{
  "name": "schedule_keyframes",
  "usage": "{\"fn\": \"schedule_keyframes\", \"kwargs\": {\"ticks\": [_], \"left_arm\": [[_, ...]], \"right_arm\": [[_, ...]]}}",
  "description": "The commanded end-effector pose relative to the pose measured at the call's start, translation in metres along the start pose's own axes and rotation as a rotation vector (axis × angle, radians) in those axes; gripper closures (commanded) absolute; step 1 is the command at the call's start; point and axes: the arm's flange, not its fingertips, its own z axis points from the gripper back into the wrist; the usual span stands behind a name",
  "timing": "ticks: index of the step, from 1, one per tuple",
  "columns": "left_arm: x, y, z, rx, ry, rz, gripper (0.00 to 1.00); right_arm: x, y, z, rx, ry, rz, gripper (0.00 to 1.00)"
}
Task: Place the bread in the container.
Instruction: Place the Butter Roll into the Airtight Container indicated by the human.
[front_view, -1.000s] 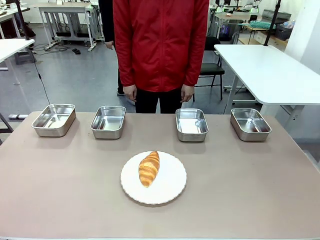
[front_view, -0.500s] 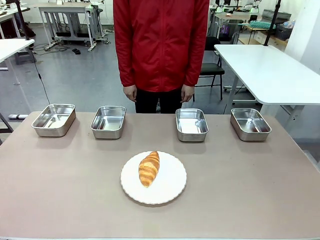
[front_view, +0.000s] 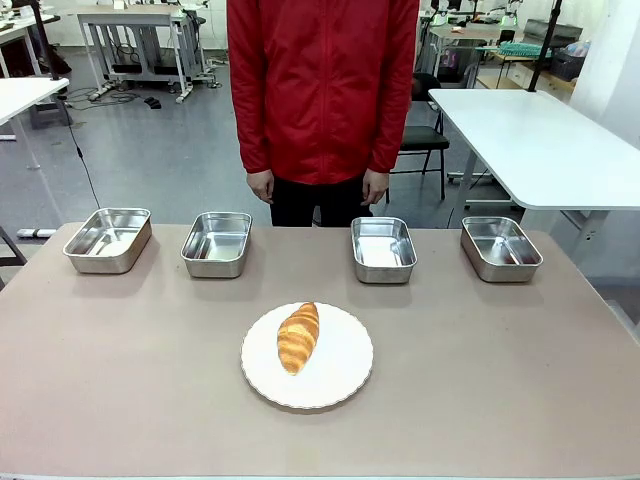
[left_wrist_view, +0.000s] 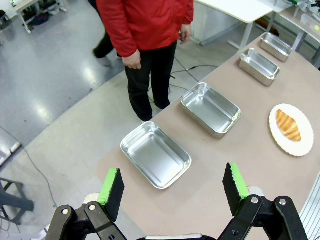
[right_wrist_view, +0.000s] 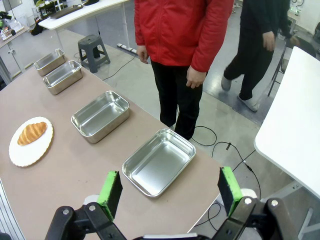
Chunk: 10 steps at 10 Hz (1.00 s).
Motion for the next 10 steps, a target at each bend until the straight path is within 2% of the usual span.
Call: {"fn": "schedule_keyframes", "kwargs": {"ticks": [1, 10], "left_arm": [[-0.0007, -0.0003, 0.0002, 0.0, 0.0, -0.008, 0.0], [-0.0007, -0.0003, 0.0002, 0.0, 0.0, -0.008, 0.0]], "right_arm": [[0.0006, 0.0004, 0.0006, -0.001, -0.003, 0.006, 0.0], [0.0006, 0.0004, 0.0006, -0.001, -0.003, 0.006, 0.0]]}}
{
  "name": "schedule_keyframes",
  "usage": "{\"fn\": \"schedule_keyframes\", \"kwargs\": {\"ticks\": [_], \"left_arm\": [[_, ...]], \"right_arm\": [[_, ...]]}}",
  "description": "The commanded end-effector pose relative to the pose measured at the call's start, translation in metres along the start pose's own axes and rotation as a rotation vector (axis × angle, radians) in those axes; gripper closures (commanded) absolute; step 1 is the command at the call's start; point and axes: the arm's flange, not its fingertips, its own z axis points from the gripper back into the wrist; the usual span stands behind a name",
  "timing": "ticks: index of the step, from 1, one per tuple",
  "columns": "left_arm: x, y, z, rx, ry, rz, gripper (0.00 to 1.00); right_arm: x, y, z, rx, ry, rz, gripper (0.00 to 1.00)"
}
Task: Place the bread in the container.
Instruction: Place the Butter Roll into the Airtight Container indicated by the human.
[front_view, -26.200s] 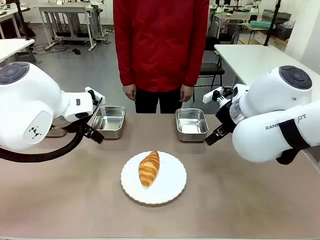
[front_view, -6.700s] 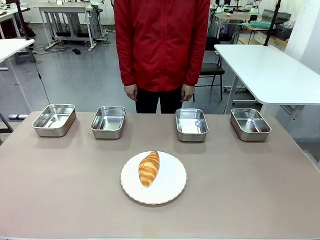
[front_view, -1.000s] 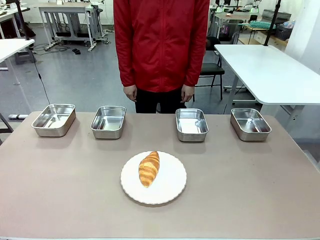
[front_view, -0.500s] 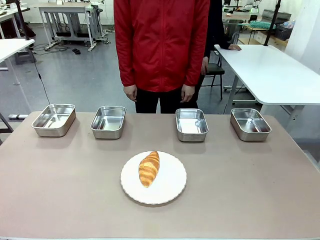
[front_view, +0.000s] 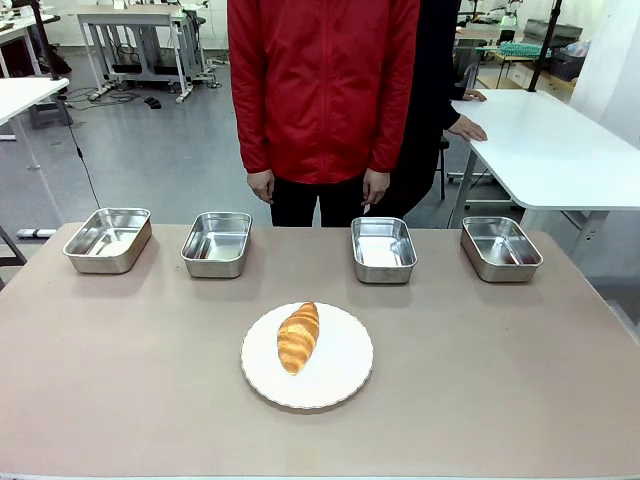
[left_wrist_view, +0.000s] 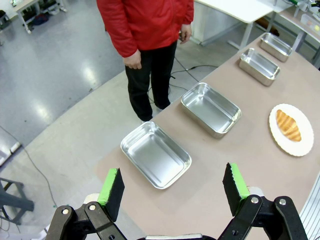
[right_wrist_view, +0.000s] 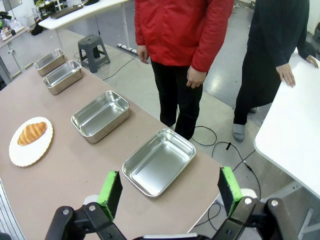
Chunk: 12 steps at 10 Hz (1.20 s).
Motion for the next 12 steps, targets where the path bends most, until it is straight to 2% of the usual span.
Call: {"fn": "schedule_keyframes", "kwargs": {"ticks": [1, 12], "left_arm": [[-0.0007, -0.0003, 0.0002, 0.0, 0.0, -0.008, 0.0], [-0.0007, -0.0003, 0.0002, 0.0, 0.0, -0.008, 0.0]], "right_arm": [[0.0006, 0.0004, 0.0006, -0.001, -0.003, 0.006, 0.0], [0.0006, 0.0004, 0.0006, -0.001, -0.003, 0.006, 0.0]]}}
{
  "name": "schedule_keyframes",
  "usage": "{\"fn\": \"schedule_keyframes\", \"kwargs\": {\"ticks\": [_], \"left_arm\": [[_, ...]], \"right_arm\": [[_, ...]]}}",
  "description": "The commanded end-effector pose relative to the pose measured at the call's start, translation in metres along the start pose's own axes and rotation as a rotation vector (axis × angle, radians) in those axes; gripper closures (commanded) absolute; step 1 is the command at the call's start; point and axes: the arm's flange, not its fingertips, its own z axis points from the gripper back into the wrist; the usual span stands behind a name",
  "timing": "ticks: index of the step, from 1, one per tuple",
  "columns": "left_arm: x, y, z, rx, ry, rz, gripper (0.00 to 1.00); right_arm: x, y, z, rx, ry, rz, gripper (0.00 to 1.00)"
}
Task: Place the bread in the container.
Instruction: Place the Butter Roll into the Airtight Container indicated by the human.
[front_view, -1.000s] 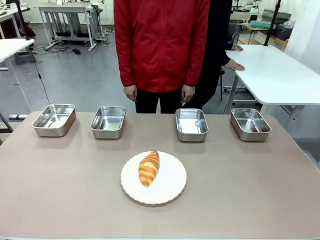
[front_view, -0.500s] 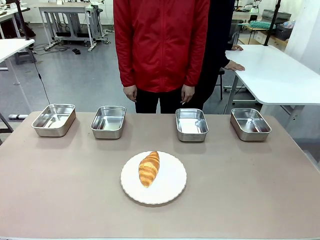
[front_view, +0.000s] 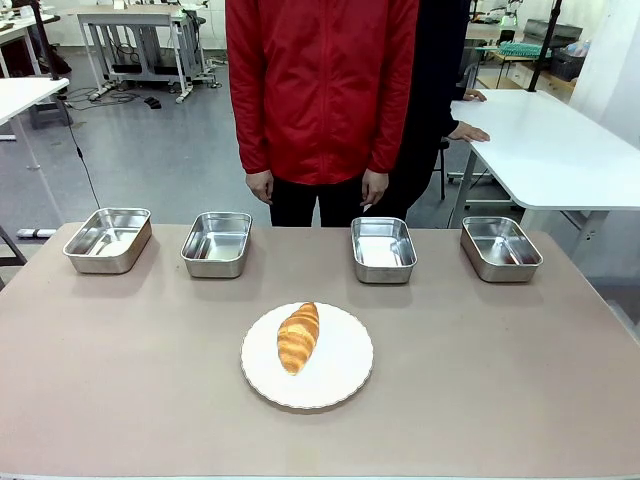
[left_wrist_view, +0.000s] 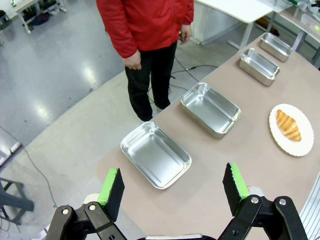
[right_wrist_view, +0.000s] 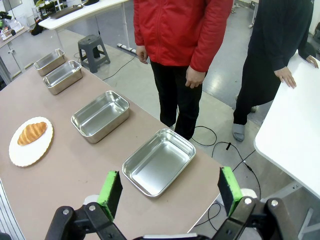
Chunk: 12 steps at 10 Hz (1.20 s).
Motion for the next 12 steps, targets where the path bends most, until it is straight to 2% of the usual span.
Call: {"fn": "schedule_keyframes", "kwargs": {"ticks": [1, 12], "left_arm": [[-0.0007, -0.0003, 0.0002, 0.0, 0.0, -0.008, 0.0], [-0.0007, -0.0003, 0.0002, 0.0, 0.0, -0.008, 0.0]], "right_arm": [[0.0006, 0.0004, 0.0006, -0.001, -0.003, 0.006, 0.0], [0.0006, 0.0004, 0.0006, -0.001, -0.003, 0.006, 0.0]]}}
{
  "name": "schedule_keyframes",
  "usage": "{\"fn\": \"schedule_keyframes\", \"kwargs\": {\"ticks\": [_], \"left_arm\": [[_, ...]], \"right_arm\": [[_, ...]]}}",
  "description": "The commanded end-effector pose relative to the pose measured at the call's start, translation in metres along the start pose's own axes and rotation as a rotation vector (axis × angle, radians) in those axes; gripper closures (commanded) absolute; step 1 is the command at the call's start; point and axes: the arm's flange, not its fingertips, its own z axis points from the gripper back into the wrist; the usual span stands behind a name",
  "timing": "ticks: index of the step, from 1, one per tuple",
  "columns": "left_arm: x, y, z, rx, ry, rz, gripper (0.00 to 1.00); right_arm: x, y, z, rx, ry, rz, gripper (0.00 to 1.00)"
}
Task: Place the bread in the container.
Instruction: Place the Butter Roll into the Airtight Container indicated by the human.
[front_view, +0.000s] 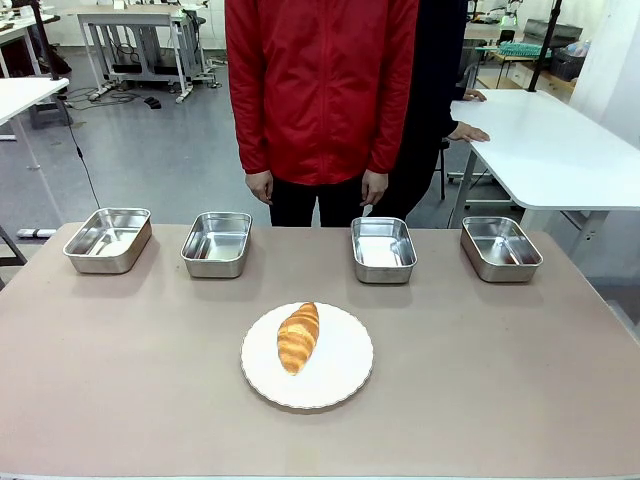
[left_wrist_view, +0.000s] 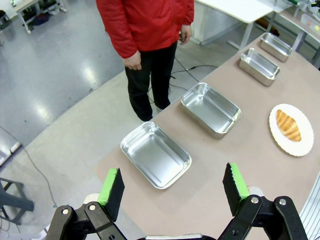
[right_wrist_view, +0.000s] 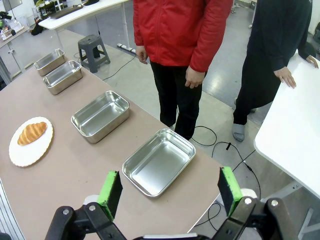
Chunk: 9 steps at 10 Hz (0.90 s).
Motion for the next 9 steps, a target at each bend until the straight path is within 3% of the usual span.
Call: {"fn": "schedule_keyframes", "kwargs": {"ticks": [1, 9], "left_arm": [[-0.0007, -0.0003, 0.0002, 0.0, 0.0, -0.008, 0.0], [-0.0007, -0.0003, 0.0002, 0.0, 0.0, -0.008, 0.0]], "right_arm": [[0.0006, 0.0004, 0.0006, -0.001, -0.003, 0.006, 0.0], [0.0006, 0.0004, 0.0006, -0.001, -0.003, 0.006, 0.0]]}}
